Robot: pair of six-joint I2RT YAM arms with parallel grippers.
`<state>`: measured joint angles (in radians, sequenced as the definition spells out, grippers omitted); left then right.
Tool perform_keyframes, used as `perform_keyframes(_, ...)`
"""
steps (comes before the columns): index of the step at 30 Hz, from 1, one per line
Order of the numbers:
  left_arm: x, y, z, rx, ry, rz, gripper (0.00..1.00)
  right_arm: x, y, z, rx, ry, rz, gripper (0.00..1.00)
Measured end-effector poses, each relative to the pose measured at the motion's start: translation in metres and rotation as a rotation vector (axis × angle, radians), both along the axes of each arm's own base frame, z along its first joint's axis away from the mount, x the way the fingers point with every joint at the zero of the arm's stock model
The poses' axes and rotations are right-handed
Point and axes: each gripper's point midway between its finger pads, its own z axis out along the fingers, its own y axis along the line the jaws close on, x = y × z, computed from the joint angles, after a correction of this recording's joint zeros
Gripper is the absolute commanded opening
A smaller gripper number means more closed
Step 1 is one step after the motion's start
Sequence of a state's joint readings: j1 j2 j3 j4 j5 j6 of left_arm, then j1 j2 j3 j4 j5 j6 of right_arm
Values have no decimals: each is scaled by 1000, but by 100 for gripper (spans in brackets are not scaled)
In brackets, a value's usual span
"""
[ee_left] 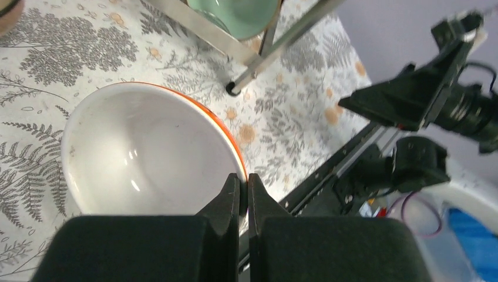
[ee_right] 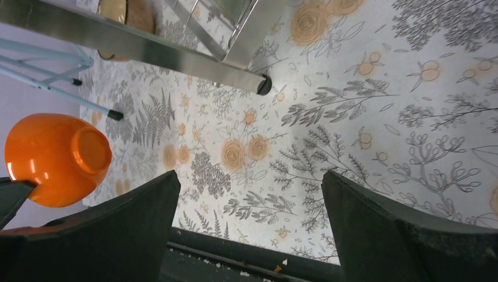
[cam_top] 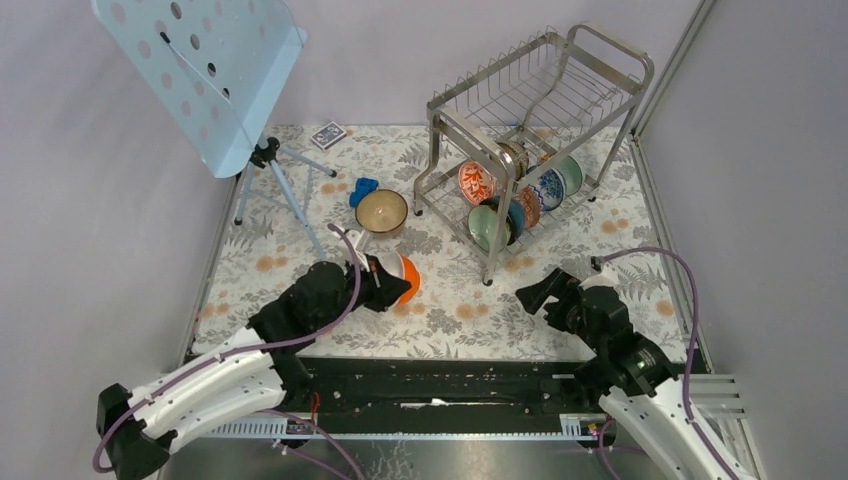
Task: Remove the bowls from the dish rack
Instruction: Place the bowl at the center of the board.
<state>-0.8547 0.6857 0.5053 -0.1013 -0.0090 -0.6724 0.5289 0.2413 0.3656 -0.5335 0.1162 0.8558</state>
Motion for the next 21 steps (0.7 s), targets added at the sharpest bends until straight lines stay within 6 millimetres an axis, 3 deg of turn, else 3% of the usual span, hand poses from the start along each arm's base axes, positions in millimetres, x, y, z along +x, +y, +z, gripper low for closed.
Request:
perform_keyframes(5,-21,1,-2,152,-35,-112,0,-4,15,-12,-47,122,90,96)
perform_keyframes(9,-24,6,7,251,-97,-156,0,-7,24,-30,-93,233,155,94)
perform_keyframes(12,-23,9,8,316,-138,-171,0,-10,30,-26,-75,223,198,92)
perform_keyframes(15,-28,7,-6,400,-158,-212,0,-10,34,-18,-55,194,221,90)
perform_keyframes(21,-58,-9,-44,649,-233,-424,0,-15,41,-15,-62,202,262,90)
